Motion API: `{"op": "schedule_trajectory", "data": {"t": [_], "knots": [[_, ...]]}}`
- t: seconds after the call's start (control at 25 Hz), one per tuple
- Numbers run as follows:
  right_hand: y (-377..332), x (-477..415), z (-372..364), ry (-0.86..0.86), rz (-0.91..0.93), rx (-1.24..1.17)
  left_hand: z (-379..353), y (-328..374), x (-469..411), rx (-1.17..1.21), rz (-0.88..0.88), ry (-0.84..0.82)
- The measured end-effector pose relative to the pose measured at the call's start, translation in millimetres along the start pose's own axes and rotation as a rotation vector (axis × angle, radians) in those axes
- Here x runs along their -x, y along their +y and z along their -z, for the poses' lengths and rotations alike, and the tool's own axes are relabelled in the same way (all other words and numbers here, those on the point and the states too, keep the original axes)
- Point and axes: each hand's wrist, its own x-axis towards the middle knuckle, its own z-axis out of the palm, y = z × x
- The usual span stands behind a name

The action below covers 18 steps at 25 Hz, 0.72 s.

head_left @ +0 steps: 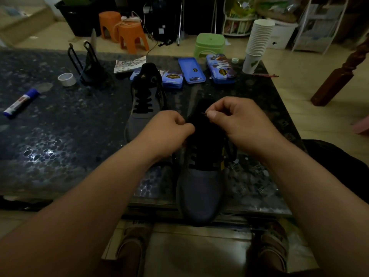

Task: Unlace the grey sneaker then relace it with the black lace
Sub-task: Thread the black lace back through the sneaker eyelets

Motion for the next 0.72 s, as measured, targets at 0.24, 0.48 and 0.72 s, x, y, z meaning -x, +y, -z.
{"op": "schedule_trajectory", "data": {"t": [0.24,0.48,0.72], "knots": [[2.2,-0.3,-20.3,0.042,0.116,0.441,7.4,-9.5,-0.5,0.478,0.211,-0.186],[-3.7,1.7,-30.5,0.041,0.138,0.595,8.5,-10.6,0.4,0.474,0.19,-0.196],[-3.3,-0.5,-34.0,0.047,0.148,0.656,9.5,-9.7,1.4,0.435,0.125,-0.192]]}}
